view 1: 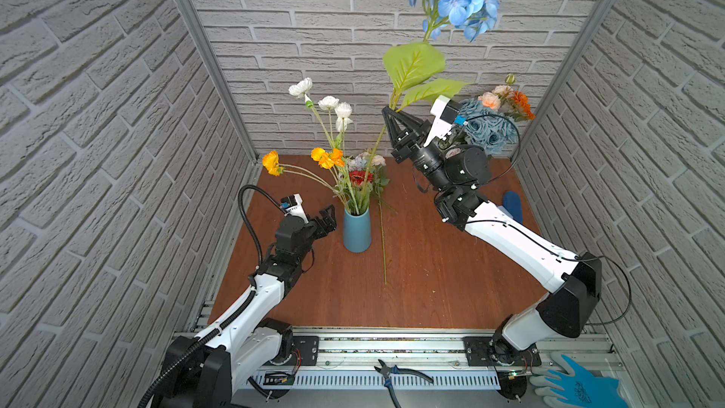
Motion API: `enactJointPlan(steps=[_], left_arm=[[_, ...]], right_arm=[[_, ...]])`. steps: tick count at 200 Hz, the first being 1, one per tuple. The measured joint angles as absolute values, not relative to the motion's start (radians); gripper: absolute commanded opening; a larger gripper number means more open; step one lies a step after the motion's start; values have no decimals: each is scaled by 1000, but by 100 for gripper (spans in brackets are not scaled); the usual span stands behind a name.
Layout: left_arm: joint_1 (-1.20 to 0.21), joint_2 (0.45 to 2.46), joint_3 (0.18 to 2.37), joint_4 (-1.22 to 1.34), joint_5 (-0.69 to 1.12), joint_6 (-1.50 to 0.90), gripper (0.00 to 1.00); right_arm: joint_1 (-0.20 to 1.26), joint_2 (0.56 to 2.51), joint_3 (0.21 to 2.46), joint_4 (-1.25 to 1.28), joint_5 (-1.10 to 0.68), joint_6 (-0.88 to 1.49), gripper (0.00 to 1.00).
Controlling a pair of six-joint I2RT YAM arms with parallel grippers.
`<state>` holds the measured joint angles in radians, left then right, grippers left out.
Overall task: Arrange flowers in a vase
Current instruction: Place the flower in the vase.
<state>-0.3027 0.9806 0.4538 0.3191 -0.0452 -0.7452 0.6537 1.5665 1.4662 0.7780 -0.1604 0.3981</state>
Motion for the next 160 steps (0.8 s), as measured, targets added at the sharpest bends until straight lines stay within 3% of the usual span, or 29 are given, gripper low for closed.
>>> enactJointPlan(steps=[160], left_arm=[[-303,985,453,317,-48,-746,98]], right_arm=[[740,1568,1141,748,-28,294,7]])
